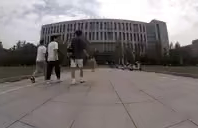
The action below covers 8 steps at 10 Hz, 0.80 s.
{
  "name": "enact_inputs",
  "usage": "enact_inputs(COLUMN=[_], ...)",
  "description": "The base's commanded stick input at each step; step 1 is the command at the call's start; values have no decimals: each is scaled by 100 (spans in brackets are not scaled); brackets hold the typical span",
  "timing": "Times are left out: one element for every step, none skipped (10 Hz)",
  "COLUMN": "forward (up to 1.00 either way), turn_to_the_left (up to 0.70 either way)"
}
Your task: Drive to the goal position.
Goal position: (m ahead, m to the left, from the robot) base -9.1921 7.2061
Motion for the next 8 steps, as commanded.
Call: enact_inputs(forward=[70,70,70,70,70,70,70,70], turn_to_the_left=[0,0,0,0,0,0,0,0])
